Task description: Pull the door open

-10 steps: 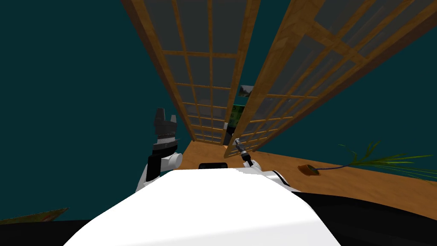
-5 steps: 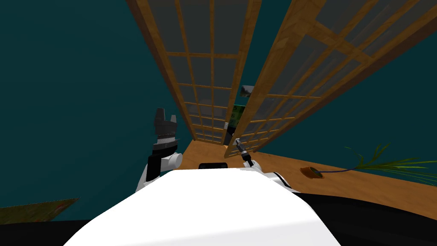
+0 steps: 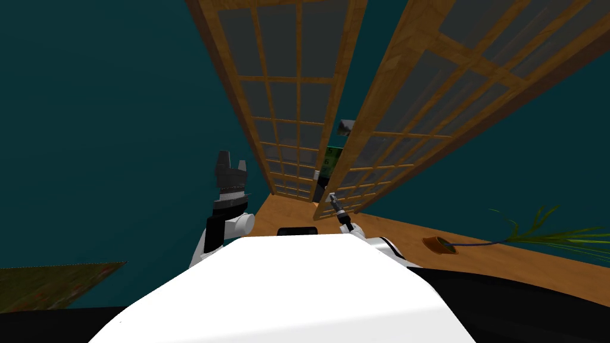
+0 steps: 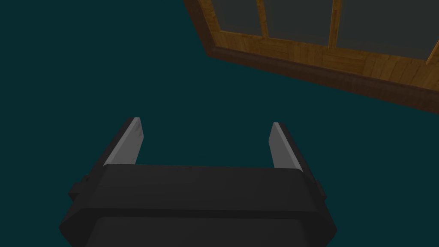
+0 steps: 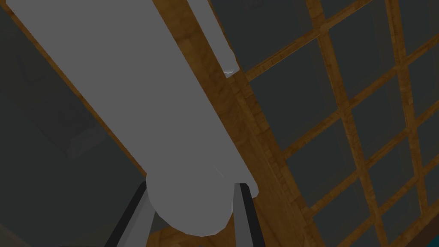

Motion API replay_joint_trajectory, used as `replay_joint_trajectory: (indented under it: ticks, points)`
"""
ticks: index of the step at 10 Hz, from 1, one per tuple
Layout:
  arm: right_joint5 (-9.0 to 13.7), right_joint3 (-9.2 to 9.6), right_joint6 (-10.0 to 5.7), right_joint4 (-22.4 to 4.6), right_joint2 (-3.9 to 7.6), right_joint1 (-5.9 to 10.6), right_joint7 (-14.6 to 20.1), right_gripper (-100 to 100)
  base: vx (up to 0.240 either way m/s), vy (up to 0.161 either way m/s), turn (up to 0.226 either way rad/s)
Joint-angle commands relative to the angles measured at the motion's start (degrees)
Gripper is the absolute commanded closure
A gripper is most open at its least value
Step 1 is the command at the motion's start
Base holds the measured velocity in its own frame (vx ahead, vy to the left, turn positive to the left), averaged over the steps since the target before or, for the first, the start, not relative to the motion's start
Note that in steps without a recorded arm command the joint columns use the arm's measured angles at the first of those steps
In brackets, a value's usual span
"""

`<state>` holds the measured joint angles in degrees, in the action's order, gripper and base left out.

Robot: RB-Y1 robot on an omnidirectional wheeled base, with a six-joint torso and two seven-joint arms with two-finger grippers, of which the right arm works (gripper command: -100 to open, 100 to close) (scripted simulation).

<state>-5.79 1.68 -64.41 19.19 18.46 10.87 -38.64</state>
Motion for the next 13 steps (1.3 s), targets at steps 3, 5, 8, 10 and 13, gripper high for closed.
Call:
replay_joint_trajectory:
  ticks: [3, 5, 8, 10, 13]
  points:
    - [1.0, 0.79, 2.06, 3.8, -0.55, -2.05, 4.8, 100, -0.024, -0.015, 0.061]
    - [1.7, 0.93, 2.27, 4.0, -0.54, -2.17, 7.6, 100, -0.033, -0.019, 0.051]
    - [2.5, 1.08, 2.49, 4.3, -0.54, -2.28, 10.2, 100, -0.036, -0.021, 0.059]
    - [3.2, 1.23, 2.71, 4.5, -0.53, -2.4, 12.6, 100, -0.03, -0.018, 0.057]
    - [4.7, 1.52, 3.15, 5.0, -0.53, -2.63, 16.3, 100, -0.028, -0.014, 0.068]
